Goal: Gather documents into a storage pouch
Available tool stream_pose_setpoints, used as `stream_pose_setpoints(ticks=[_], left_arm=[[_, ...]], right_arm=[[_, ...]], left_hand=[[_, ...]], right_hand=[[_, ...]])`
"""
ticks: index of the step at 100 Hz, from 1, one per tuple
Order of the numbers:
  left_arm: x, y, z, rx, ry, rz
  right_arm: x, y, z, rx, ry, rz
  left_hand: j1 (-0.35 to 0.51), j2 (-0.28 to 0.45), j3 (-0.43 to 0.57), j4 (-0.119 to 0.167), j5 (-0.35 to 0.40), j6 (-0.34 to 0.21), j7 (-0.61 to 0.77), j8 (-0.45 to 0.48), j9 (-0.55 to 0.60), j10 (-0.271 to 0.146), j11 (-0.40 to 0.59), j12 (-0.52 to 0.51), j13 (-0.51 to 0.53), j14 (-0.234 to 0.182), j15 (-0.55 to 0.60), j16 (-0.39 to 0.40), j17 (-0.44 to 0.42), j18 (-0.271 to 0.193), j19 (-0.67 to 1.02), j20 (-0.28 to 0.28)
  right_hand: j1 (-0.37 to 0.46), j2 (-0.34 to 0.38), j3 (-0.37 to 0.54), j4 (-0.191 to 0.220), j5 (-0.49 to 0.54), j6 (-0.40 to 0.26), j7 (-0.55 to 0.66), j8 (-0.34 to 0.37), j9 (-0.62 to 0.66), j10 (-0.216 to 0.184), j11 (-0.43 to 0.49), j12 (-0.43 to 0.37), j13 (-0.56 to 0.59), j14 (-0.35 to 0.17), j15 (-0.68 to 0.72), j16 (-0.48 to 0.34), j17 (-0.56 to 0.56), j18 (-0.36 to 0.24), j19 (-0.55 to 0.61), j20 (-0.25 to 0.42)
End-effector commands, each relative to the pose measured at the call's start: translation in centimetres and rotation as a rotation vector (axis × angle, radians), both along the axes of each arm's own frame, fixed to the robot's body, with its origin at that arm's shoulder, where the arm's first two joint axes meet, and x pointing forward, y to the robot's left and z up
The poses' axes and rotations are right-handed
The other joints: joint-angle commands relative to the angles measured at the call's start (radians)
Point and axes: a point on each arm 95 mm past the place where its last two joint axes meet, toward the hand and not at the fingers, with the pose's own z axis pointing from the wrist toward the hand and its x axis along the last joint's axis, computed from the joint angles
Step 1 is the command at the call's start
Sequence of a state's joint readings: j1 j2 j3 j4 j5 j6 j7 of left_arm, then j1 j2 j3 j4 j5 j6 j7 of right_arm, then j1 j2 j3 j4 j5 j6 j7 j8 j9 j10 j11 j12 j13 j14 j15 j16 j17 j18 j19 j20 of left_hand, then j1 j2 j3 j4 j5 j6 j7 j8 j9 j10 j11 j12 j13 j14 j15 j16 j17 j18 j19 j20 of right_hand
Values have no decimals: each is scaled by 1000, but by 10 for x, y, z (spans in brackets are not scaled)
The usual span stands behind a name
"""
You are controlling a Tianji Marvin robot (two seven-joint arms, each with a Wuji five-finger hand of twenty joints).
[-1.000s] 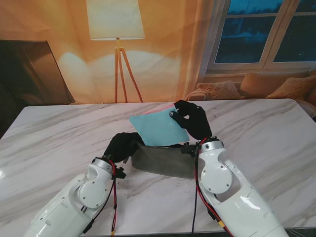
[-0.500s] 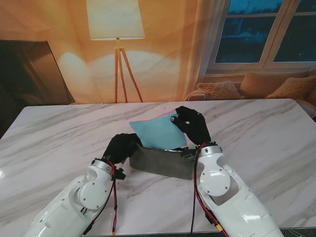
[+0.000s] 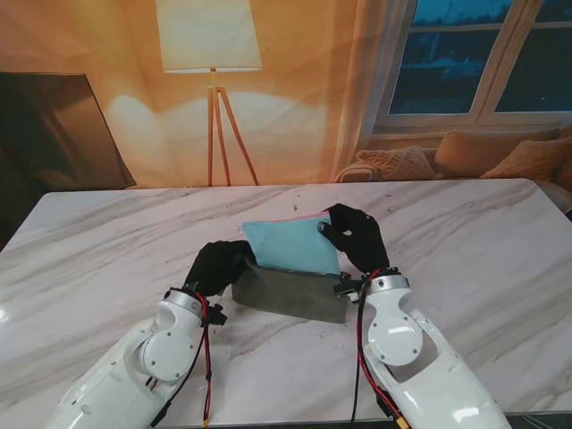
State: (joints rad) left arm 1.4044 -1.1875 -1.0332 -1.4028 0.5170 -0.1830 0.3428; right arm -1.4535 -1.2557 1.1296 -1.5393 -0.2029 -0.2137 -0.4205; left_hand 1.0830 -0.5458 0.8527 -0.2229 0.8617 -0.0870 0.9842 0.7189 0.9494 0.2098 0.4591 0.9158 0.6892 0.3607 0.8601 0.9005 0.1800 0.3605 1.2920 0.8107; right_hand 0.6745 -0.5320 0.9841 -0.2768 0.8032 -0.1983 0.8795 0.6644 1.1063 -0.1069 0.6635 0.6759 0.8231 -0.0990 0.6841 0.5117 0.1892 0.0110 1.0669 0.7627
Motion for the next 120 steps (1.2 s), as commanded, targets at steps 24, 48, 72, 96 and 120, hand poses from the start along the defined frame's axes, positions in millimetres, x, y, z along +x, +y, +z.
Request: stream_pose_setpoints(ticks=[24, 48, 72, 96, 120], left_arm=[[0, -3, 6, -21, -14, 4], [-1, -5, 5, -31, 0, 1], [-1, -6, 5, -70, 59, -17], [-2, -6, 4, -101, 77, -11], [-3, -10, 5, -142, 84, -1]], right_arm=[[-8, -2, -18, 25, 55, -10], [-4, 2, -9, 62, 31, -28], [-2, 9, 0, 101, 5, -49], [-5, 13, -3, 145, 32, -54], [-9, 16, -2, 201, 62, -46]], left_hand=[[22, 34, -1, -14, 46, -3, 69, 35, 22, -30, 18, -3, -13, 5, 24, 4, -34, -51, -20, -16], [21, 33, -1, -15, 46, -2, 70, 35, 24, -27, 19, -4, -12, 8, 26, 4, -37, -50, -21, -16], [24, 34, 3, -21, 49, 40, 62, 20, 54, 16, 71, 29, 1, 44, 107, 36, -33, -53, 0, 10], [29, 38, 4, -21, 52, 44, 69, 29, 59, 25, 81, 34, 4, 51, 122, 36, -31, -49, 0, 21], [35, 42, -3, -21, 56, 43, 72, 42, 63, 22, 78, 29, 3, 52, 122, 31, -33, -46, -7, 24]], right_hand=[[98, -37, 108, 15, 87, -159, 153, 47, 0, -33, -32, -22, -21, -48, -36, -17, -11, -32, -4, 0], [110, -94, 150, 17, 92, -162, 169, 67, 6, -43, -28, -17, -4, -40, -35, -14, 15, -36, 14, 3], [103, -142, 193, 11, 98, -176, 176, 68, 11, -61, -16, -22, 6, -48, -25, -13, 35, -45, 37, 3], [98, -166, 219, 7, 106, -184, 187, 71, 19, -66, -8, -28, 17, -55, -21, -15, 44, -47, 44, -4], [98, -172, 226, 5, 111, -188, 195, 77, 25, -71, -1, -28, 22, -59, -19, -14, 48, -54, 44, -9]])
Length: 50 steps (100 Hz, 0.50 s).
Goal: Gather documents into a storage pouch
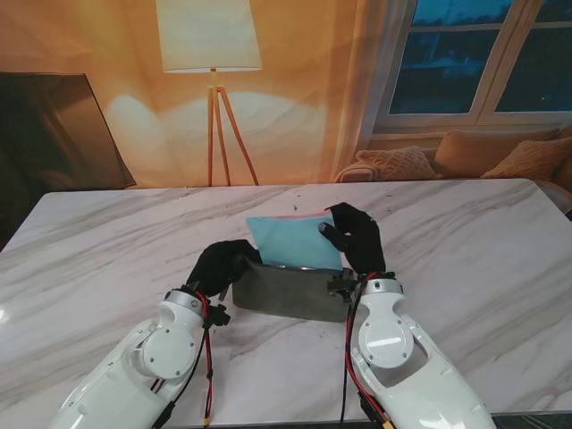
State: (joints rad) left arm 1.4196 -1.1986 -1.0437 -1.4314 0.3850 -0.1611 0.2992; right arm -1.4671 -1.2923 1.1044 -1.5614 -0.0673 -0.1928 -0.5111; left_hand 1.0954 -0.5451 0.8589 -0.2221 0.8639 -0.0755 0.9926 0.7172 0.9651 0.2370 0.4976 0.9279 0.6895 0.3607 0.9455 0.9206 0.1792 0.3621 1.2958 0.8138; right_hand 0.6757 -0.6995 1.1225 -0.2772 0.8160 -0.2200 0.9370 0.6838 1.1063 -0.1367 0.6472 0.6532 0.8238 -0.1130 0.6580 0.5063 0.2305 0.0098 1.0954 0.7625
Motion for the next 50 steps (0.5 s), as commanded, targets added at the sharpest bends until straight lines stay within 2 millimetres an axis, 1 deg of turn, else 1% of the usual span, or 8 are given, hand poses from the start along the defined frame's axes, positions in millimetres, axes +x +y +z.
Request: stream_pose_setpoints(ticks=[1, 19, 50], left_arm=[[-1, -7, 4, -24, 1, -9], [-3, -6, 5, -49, 5, 7], [-4, -4, 7, -81, 8, 29]], right_arm=[[-3, 5, -1, 17, 16, 17], [-6, 4, -8, 50, 43, 6], [-11, -4, -11, 113, 82, -11]], left_hand=[[22, 41, -9, -21, 54, 32, 63, 45, 48, -5, 40, 17, 2, 52, 36, 11, -32, -48, -11, 21], [23, 37, -8, -21, 56, 34, 62, 51, 53, -2, 40, 15, 9, 55, 34, 6, -30, -47, -12, 22], [22, 33, 0, -22, 60, 36, 59, 58, 58, -2, 43, 15, 12, 58, 38, 4, -27, -44, -11, 24]], right_hand=[[97, -5, 88, 6, 98, -167, 137, 58, 25, -42, 15, -6, 22, -45, 7, -8, 6, -53, 16, -9], [96, -12, 96, 5, 102, -170, 141, 62, 28, -48, 19, -6, 24, -50, 5, -8, 7, -56, 14, -13], [96, -18, 105, 3, 106, -174, 145, 69, 31, -51, 23, -6, 30, -50, 3, -6, 8, -59, 9, -20]])
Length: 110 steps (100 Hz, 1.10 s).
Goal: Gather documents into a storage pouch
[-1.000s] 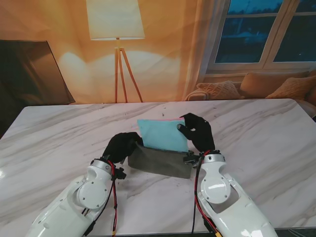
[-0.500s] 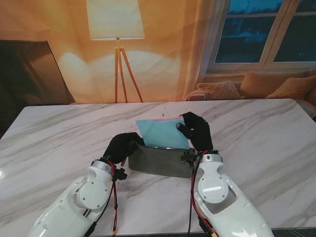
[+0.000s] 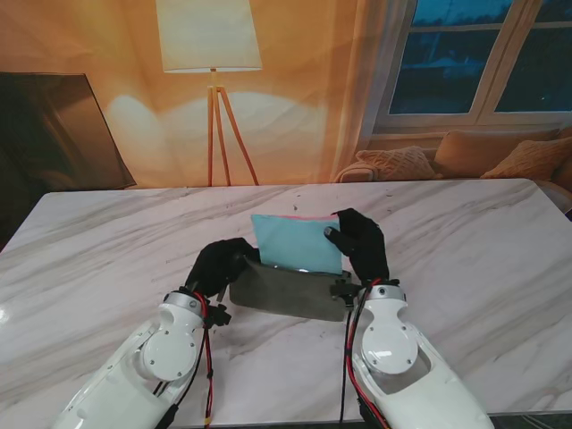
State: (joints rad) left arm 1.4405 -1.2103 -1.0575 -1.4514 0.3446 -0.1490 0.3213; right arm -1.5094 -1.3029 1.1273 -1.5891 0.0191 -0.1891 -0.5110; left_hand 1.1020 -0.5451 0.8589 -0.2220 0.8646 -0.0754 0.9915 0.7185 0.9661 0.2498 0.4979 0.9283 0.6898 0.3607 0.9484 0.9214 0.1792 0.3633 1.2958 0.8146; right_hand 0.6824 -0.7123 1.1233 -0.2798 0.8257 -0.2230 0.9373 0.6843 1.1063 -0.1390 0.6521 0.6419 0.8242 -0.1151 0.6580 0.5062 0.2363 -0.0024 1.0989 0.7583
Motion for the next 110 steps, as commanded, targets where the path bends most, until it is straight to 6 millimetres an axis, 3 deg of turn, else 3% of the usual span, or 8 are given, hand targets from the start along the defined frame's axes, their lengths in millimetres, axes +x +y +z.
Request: stream_pose_setpoints(ticks=[1, 71, 110], left_arm=[[0, -5, 5, -22, -3, -5], [0, -8, 1, -21, 27, -46], [-1, -6, 3, -62, 24, -5]], right_arm=[[-3, 1, -4, 16, 32, 8], [-1, 16, 12, 66, 27, 39], [-5, 14, 1, 96, 87, 29]], left_hand=[[15, 33, 0, -22, 59, 36, 60, 57, 57, -15, 42, 15, 12, 59, 36, 3, -27, -45, -11, 24], [16, 35, 0, -23, 63, 36, 55, 73, 58, -14, 42, 15, 12, 62, 38, 0, -30, -43, -13, 27], [16, 35, 1, -24, 61, 38, 53, 75, 58, -15, 42, 15, 12, 60, 38, -1, -28, -44, -13, 28]], right_hand=[[90, -5, 104, 5, 96, -171, 145, 69, 31, -48, 18, 6, 30, -48, 3, -6, 2, -47, 5, -16], [92, -6, 103, 5, 107, -176, 145, 85, 37, -51, 22, 8, 41, -49, -1, -1, 7, -44, 7, -22], [99, -15, 113, 6, 117, -177, 153, 96, 45, -58, 24, 8, 45, -55, -4, 0, 7, -45, 5, -24]])
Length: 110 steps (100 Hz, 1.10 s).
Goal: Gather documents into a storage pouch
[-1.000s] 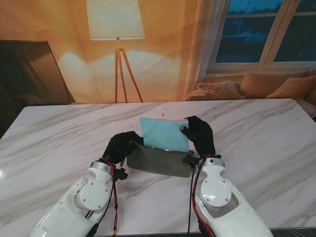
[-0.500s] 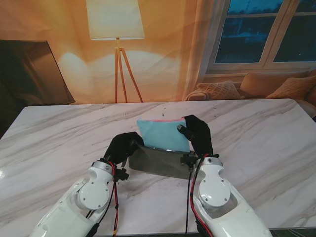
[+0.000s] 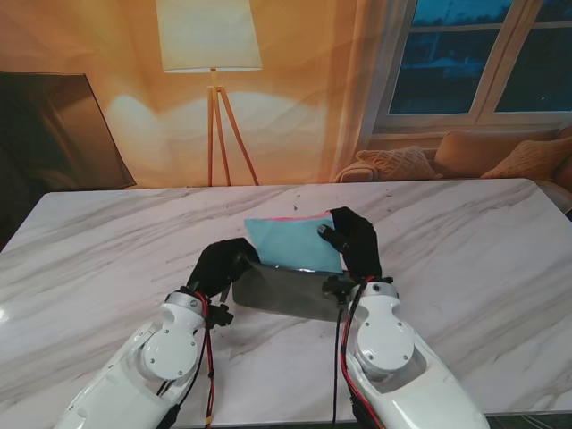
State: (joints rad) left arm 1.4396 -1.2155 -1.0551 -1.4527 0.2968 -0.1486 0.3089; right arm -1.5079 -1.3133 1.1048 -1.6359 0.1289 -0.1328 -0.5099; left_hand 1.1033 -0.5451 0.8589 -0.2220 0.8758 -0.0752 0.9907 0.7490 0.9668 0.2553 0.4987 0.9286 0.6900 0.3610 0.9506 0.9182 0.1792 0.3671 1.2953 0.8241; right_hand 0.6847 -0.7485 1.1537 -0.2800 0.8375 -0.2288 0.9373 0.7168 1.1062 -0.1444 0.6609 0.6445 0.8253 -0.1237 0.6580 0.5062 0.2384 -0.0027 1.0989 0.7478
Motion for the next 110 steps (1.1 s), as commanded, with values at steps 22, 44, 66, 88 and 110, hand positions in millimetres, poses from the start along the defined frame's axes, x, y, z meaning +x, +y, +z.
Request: stream_pose_setpoints(ticks=[22, 44, 66, 88, 110], left_arm=[[-2, -1, 5, -31, -4, 14], [-1, -1, 6, -40, -7, 26], [-1, 1, 7, -39, -10, 31], [-1, 3, 6, -1, -22, 20], [0, 3, 5, 18, -28, 8]], right_arm=[[-3, -7, -16, -41, 48, 9], [-2, -16, -22, -128, 28, 29], [-5, -19, -29, -147, 40, 42], [-6, -25, -32, -226, 28, 83], [-4, -31, -33, -301, 6, 109]], left_hand=[[15, 34, 2, -24, 50, 38, 54, 46, 58, -19, 42, 14, 13, 61, 38, 2, -27, -46, -12, 19], [15, 34, 2, -24, 49, 39, 54, 47, 60, -18, 44, 16, 16, 63, 43, 2, -22, -46, -9, 22], [17, 37, 0, -24, 49, 38, 55, 49, 59, -18, 45, 16, 14, 63, 45, 2, -25, -47, -9, 23], [21, 35, 0, -22, 53, 40, 58, 53, 57, -23, 45, 17, 10, 66, 41, 1, -29, -47, -12, 23], [22, 35, 0, -22, 52, 38, 59, 56, 56, -25, 44, 16, 10, 64, 38, 0, -30, -48, -13, 23]], right_hand=[[100, 23, 83, 6, 104, -169, 151, 67, 40, -51, 10, 3, 35, -47, -12, -3, 2, -48, -6, -20], [105, 27, 78, 7, 93, -162, 144, 65, 29, -50, 1, -1, 26, -45, -18, -3, -1, -48, -15, -25], [109, 32, 77, 8, 88, -150, 144, 64, 22, -40, -2, 0, 16, -39, -21, -2, -13, -44, -22, -26], [73, 23, 72, 3, -5, -128, 102, -13, -107, -1, -32, 39, -97, -41, -39, -11, -61, -53, -54, -24], [6, -3, 89, -2, -117, -86, 46, -141, -199, 27, -73, 47, -184, -49, -48, -52, -103, -58, -95, -11]])
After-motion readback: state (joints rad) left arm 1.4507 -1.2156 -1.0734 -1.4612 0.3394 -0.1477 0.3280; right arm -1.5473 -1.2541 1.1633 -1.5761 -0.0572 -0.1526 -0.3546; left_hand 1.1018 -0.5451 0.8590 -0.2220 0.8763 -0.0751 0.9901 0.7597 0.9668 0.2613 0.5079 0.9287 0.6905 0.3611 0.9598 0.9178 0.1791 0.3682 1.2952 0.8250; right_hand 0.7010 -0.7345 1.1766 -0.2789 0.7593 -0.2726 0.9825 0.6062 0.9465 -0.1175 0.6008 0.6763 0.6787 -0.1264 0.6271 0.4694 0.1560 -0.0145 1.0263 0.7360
